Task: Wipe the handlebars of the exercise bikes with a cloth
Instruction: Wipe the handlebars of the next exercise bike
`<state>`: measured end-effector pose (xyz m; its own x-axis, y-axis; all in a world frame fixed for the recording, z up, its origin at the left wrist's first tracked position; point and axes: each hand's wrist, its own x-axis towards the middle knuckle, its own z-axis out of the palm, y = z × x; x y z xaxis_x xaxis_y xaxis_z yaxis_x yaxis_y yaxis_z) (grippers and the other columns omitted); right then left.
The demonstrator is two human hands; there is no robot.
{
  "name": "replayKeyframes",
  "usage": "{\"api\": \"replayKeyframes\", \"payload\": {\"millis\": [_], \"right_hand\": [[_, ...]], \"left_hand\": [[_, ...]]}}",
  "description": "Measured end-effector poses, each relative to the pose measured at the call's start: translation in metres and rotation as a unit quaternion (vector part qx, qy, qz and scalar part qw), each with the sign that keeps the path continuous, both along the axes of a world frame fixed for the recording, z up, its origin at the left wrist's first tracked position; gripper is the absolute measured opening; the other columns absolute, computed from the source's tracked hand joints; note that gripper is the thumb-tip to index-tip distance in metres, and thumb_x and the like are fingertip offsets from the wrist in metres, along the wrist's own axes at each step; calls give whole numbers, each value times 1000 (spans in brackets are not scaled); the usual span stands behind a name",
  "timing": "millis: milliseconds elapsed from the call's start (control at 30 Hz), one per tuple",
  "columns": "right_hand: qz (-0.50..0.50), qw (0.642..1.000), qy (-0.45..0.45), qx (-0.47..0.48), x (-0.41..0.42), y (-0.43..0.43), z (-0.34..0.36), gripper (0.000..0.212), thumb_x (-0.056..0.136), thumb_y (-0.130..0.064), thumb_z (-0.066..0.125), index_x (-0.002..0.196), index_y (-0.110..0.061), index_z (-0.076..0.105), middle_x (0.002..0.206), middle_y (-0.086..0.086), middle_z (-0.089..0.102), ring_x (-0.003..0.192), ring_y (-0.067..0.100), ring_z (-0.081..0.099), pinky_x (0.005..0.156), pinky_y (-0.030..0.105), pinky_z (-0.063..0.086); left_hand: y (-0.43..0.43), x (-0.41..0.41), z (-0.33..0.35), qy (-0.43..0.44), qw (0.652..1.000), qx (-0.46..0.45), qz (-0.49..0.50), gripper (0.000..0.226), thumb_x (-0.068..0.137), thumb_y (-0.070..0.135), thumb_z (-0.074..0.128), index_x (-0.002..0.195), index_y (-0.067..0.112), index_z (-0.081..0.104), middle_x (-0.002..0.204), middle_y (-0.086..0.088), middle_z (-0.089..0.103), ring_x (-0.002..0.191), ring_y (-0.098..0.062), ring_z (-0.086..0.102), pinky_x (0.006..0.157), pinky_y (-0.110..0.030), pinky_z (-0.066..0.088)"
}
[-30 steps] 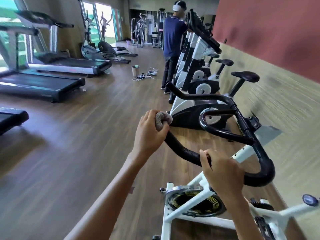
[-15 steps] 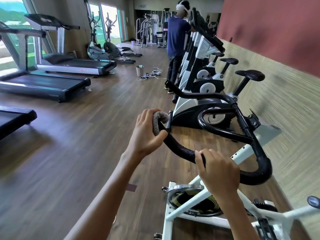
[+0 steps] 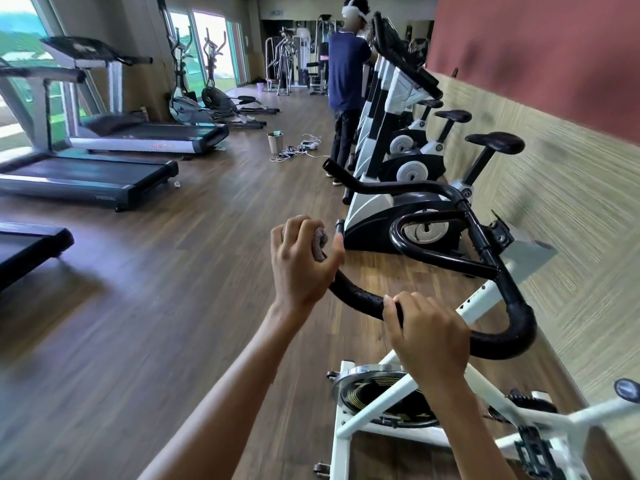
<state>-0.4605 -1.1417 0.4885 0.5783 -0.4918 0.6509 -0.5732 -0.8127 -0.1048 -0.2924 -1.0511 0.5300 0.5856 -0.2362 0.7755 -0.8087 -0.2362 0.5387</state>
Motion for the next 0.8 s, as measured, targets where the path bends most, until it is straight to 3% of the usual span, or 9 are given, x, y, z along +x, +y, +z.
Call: {"api": "replayKeyframes", "payload": {"millis": [100,200,267,367,433,533,600,700,800], "right_hand": [[-4,1000,-7,8,1,1,4,43,96,-41,34,68,-21,60,54,-8,51,47,13,42,50,24,27],[-1,1000,-8,17,-1,2,3,44,95,-42,33,66,-22,59,53,-9,50,46,13,43,50,24,28],[5,1000,-13,14,-2,1,2,43,95,-42,34,66,-22,59,53,-9,51,46,13,44,49,24,30],[2,1000,-12,8,0,0,3,43,95,-42,35,66,-21,59,54,-8,51,46,14,44,49,23,29],[9,1000,-17,12,0,1,4,43,94,-42,36,65,-21,59,53,-8,51,45,14,43,49,23,28],[35,999,-15,10,-6,-4,3,41,94,-44,37,69,-22,61,54,-10,51,46,13,45,49,23,29],[48,999,-11,4,-9,-6,3,42,94,-46,36,71,-22,62,55,-10,52,46,12,47,47,23,33],[38,999,-13,-1,-11,-7,4,47,93,-50,35,70,-19,62,53,-8,53,45,14,45,49,24,36],[17,1000,-20,1,-14,-6,3,50,92,-54,33,69,-18,59,55,-5,53,47,16,42,52,27,34]], "left_hand": [[1,12,18,134,989,-24,-57,27,83,43,57,71,18,59,73,6,65,72,-16,60,76,-38,50],[-1,-6,-2,31,999,-9,-15,23,84,34,58,86,12,63,95,0,64,94,-18,56,92,-28,42],[2,1,-9,-15,999,14,-32,21,85,30,57,90,11,64,101,-2,62,98,-23,55,93,-27,39],[3,18,11,139,984,-21,-110,21,85,33,54,74,17,60,75,1,67,67,-22,62,68,-39,50],[3,20,15,176,976,-43,-123,26,88,34,54,71,15,58,69,0,66,65,-20,64,66,-42,53],[10,18,14,-10,997,0,-72,23,92,28,58,77,11,62,81,-1,65,82,-22,61,80,-41,48],[12,16,21,-160,985,21,-61,21,94,26,60,85,7,67,90,-5,66,97,-26,58,88,-37,47],[8,5,25,-319,932,163,-48,26,96,35,56,94,13,68,98,-4,66,103,-27,58,87,-36,43],[14,0,-2,-414,855,311,-16,33,98,41,44,87,16,63,89,-4,64,88,-28,59,84,-41,43]]}}
